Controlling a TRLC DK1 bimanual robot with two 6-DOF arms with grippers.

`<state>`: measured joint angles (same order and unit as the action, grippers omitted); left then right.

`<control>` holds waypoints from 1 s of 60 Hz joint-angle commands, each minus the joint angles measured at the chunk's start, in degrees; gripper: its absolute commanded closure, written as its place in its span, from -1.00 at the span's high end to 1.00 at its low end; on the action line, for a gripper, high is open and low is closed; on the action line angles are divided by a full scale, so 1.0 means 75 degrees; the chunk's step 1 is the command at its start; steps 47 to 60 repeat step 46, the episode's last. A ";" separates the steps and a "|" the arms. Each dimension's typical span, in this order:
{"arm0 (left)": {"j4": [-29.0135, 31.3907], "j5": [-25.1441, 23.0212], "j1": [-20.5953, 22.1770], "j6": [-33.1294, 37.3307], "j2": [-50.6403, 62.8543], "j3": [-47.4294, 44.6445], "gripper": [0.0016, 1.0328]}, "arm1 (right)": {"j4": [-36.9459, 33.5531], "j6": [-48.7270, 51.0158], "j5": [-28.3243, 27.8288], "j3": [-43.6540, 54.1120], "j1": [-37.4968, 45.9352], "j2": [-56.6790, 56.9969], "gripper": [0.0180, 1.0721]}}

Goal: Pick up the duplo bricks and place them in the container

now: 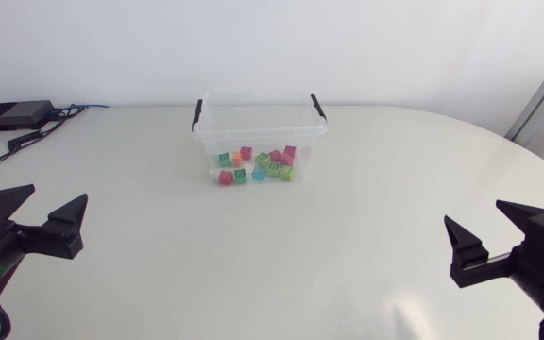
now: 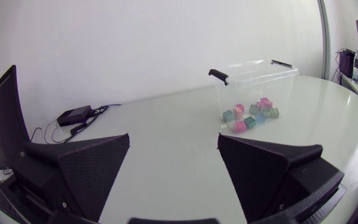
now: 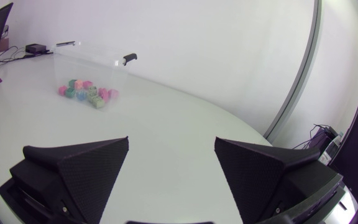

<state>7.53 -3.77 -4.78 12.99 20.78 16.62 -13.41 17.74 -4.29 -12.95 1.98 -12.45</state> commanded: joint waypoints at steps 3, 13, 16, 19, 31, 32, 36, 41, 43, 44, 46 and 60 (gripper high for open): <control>-0.0257 0.0119 0.0144 -0.0465 -0.0551 -0.0545 0.92 | 0.0384 -0.0618 0.0141 0.0453 -0.0065 0.0331 0.90; -0.0517 0.0253 0.0315 -0.0906 -0.1323 -0.1127 0.92 | 0.0872 -0.1226 0.0291 0.0896 -0.0134 0.0793 0.90; -0.0605 0.0298 0.0373 -0.1055 -0.1584 -0.1323 0.92 | 0.1037 -0.1431 0.0342 0.1046 -0.0158 0.0949 0.90; -0.0683 0.0338 0.0425 -0.1187 -0.1815 -0.1497 0.92 | 0.1184 -0.1613 0.0387 0.1179 -0.0178 0.1088 0.90; -0.1004 0.0503 0.0637 -0.1732 -0.2769 -0.2216 0.92 | 0.1787 -0.2364 0.0573 0.1726 -0.0264 0.1659 0.90; -0.1004 0.0503 0.0637 -0.1733 -0.2770 -0.2216 0.92 | 0.1788 -0.2365 0.0573 0.1727 -0.0264 0.1660 0.90; -0.1004 0.0503 0.0637 -0.1733 -0.2770 -0.2216 0.92 | 0.1788 -0.2365 0.0573 0.1727 -0.0264 0.1660 0.90; -0.1004 0.0503 0.0637 -0.1733 -0.2770 -0.2216 0.92 | 0.1788 -0.2365 0.0573 0.1727 -0.0264 0.1660 0.90; -0.1004 0.0503 0.0637 -0.1733 -0.2770 -0.2216 0.92 | 0.1788 -0.2365 0.0573 0.1727 -0.0264 0.1660 0.90; -0.1004 0.0503 0.0637 -0.1733 -0.2770 -0.2216 0.92 | 0.1788 -0.2365 0.0573 0.1727 -0.0264 0.1660 0.90; -0.1004 0.0503 0.0637 -0.1733 -0.2770 -0.2216 0.92 | 0.1788 -0.2365 0.0573 0.1727 -0.0264 0.1660 0.90; -0.1004 0.0503 0.0637 -0.1733 -0.2770 -0.2216 0.92 | 0.1788 -0.2365 0.0573 0.1727 -0.0264 0.1660 0.90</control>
